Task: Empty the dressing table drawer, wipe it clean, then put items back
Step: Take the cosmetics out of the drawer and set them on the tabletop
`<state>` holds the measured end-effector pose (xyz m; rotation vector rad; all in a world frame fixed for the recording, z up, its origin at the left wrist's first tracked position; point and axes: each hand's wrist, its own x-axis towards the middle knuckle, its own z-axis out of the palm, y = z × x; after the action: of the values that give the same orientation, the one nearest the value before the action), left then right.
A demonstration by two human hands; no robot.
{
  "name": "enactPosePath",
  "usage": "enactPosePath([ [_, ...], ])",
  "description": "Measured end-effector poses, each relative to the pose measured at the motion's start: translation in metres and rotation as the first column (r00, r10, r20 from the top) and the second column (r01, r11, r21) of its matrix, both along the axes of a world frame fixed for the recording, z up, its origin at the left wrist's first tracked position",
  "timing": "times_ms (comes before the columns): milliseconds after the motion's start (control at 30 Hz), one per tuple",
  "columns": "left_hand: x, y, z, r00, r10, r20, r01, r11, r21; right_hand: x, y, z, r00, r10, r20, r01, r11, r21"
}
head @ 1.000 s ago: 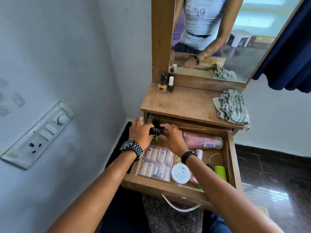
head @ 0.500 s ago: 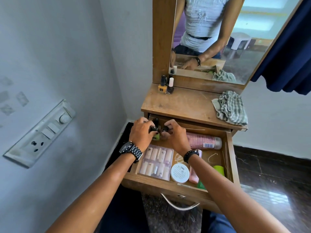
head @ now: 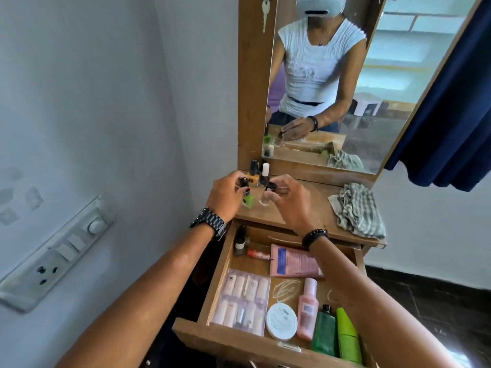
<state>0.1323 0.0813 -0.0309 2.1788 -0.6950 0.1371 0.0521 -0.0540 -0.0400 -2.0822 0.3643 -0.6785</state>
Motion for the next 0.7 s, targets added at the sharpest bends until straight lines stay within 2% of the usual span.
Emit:
enactPosePath([
  [233, 0.037, -0.033, -0.003, 0.993, 0.108, -0.041, -0.110, 0.993, -0.050, 0.041, -0.010, -0.002, 0.995, -0.098, 0.014, 0.096, 0.990, 0.102],
  [500, 0.045, -0.051, -0.013, 0.992, 0.124, -0.028, -0.126, 0.990, -0.068, 0.059, -0.012, -0.015, 0.997, -0.074, 0.005, 0.074, 0.997, -0.005],
  [700, 0.040, -0.042, -0.019, 0.992, 0.128, -0.013, -0.129, 0.990, -0.058, 0.054, -0.014, -0.021, 0.995, -0.093, -0.026, 0.093, 0.996, -0.007],
])
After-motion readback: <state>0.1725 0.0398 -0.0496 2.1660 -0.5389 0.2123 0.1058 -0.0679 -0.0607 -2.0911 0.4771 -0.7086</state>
